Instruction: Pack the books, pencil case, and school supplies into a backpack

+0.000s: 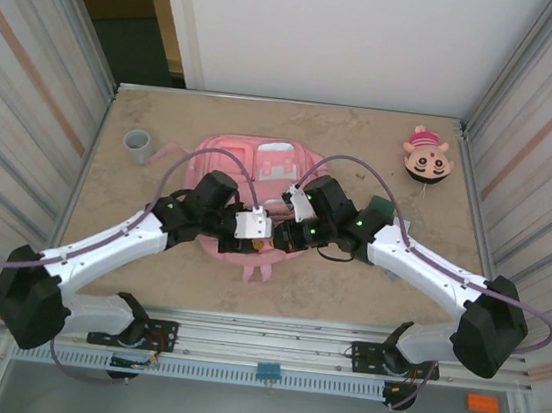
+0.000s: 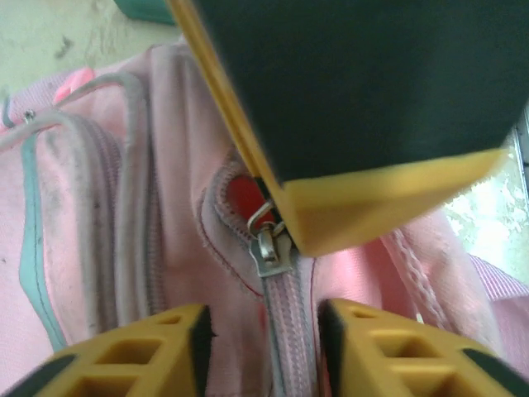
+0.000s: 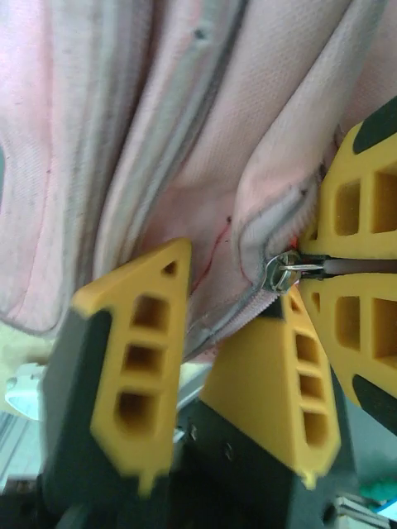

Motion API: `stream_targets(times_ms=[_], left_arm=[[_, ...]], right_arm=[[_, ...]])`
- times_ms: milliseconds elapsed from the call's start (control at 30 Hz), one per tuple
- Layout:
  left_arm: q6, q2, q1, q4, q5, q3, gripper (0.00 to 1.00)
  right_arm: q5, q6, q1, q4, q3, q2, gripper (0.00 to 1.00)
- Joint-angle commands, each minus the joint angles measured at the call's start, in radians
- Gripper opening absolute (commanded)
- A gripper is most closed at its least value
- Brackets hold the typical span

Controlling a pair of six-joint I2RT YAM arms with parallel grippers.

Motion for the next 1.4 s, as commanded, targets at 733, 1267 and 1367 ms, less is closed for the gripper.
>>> stream_targets(times_ms=[733, 1267, 1367], left_arm=[[0.081, -0.045, 0.025, -0.095, -0.016, -0.024, 0.0], [-0.015, -0.211, 0.07, -0.213, -0.03, -0.011, 0.62], [-0.091, -0.195, -0.029, -0.123, -0.079, 0.009, 0.71]], right_arm=[[-0.15, -0.048, -0.193, -0.194, 0.018, -0.001, 0.0], [-0.267, -0.002, -0.155, -0.01, -0.013, 0.006, 0.0], [-0.268, 0.01, -0.138, 0.006, 0.005, 0.006, 0.0]])
